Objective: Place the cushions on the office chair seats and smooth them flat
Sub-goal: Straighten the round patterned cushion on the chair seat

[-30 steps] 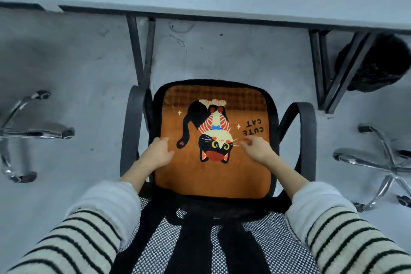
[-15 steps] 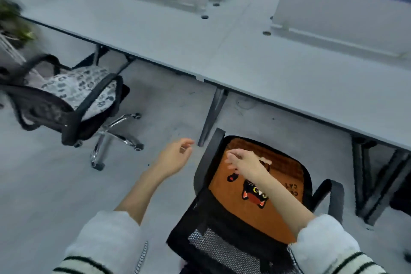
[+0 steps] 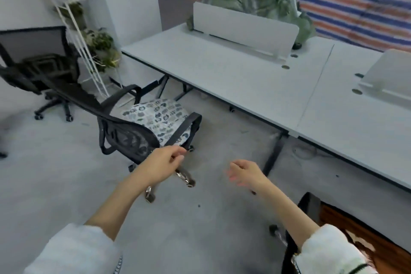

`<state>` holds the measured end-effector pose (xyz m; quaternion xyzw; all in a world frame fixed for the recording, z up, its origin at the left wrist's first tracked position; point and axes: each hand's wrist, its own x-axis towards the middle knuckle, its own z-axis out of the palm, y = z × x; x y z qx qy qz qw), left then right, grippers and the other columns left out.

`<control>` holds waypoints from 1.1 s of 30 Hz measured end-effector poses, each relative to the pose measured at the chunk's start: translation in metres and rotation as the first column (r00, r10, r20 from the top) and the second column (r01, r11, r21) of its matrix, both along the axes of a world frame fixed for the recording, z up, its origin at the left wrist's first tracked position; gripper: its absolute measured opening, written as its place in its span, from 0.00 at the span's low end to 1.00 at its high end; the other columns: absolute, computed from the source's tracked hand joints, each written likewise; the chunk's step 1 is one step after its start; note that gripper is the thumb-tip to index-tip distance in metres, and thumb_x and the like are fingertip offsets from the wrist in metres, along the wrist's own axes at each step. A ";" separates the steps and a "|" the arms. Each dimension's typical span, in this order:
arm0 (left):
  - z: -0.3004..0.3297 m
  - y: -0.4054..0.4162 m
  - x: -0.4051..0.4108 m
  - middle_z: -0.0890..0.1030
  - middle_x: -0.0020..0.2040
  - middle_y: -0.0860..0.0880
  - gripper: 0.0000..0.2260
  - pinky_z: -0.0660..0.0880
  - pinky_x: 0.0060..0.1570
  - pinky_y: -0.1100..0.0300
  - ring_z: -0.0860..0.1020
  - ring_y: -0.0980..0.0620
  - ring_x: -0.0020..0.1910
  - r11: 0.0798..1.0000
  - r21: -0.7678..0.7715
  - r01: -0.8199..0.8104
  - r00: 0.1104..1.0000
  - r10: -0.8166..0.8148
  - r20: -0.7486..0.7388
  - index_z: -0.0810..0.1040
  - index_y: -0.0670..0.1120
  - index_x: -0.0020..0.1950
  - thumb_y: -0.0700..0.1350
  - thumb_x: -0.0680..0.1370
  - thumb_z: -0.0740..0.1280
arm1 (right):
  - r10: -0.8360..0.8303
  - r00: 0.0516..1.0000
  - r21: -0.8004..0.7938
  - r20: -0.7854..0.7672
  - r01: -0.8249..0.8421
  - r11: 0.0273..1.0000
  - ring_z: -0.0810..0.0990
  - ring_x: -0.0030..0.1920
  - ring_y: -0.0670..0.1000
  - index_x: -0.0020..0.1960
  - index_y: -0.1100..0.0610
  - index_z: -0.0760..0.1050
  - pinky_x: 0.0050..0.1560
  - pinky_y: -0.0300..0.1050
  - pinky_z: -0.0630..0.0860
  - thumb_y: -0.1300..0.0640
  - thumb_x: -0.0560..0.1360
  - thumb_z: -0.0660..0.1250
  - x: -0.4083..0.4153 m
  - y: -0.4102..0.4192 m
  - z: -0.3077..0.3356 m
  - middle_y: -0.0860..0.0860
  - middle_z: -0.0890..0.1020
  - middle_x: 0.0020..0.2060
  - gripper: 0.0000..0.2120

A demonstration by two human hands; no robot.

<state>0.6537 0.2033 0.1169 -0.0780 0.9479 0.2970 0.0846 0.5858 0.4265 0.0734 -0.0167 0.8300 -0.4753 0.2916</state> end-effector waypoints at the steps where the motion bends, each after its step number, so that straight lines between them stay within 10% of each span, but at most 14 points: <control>1: 0.006 -0.022 -0.006 0.79 0.58 0.50 0.14 0.68 0.49 0.67 0.77 0.53 0.50 1.000 -0.002 0.008 1.000 -0.008 0.007 0.74 0.48 0.65 0.45 0.80 0.60 | 0.003 1.000 0.007 0.011 -0.003 1.000 0.78 0.38 0.48 0.60 0.60 0.73 0.33 0.33 0.70 0.58 0.80 0.58 -0.005 -0.023 0.001 0.56 0.78 0.45 0.12; 10: 0.032 -0.157 -0.099 0.77 0.60 0.52 0.15 0.68 0.53 0.65 0.73 0.57 0.51 0.996 0.007 0.093 0.995 -0.092 -0.043 0.72 0.50 0.67 0.48 0.81 0.58 | -0.041 0.994 -0.086 0.101 0.050 0.995 0.76 0.45 0.52 0.68 0.61 0.66 0.35 0.37 0.71 0.56 0.81 0.57 -0.092 -0.174 0.016 0.59 0.80 0.48 0.17; 15: 0.021 -0.225 -0.174 0.77 0.60 0.51 0.15 0.71 0.52 0.64 0.75 0.56 0.51 0.992 -0.041 0.120 0.993 -0.120 0.024 0.72 0.50 0.66 0.48 0.81 0.58 | -0.052 0.990 -0.147 0.135 0.071 0.987 0.78 0.45 0.51 0.70 0.59 0.66 0.55 0.49 0.76 0.53 0.81 0.56 -0.171 -0.245 -0.006 0.52 0.80 0.45 0.19; 21: -0.014 -0.305 -0.264 0.76 0.62 0.50 0.15 0.70 0.50 0.65 0.75 0.54 0.54 0.990 -0.054 0.128 0.976 -0.116 0.187 0.72 0.48 0.66 0.48 0.81 0.58 | -0.163 0.951 -0.145 0.263 0.206 0.968 0.76 0.39 0.50 0.70 0.59 0.65 0.35 0.40 0.71 0.55 0.81 0.56 -0.255 -0.316 -0.032 0.54 0.80 0.43 0.19; 33: -0.170 -0.429 -0.383 0.72 0.68 0.45 0.17 0.67 0.65 0.55 0.72 0.47 0.65 0.984 -0.059 0.168 0.875 -0.121 0.469 0.70 0.45 0.68 0.45 0.80 0.58 | -0.403 0.793 0.136 0.458 0.385 0.913 0.66 0.34 0.50 0.48 0.58 0.69 0.40 0.45 0.68 0.56 0.79 0.58 -0.287 -0.388 -0.163 0.53 0.69 0.33 0.06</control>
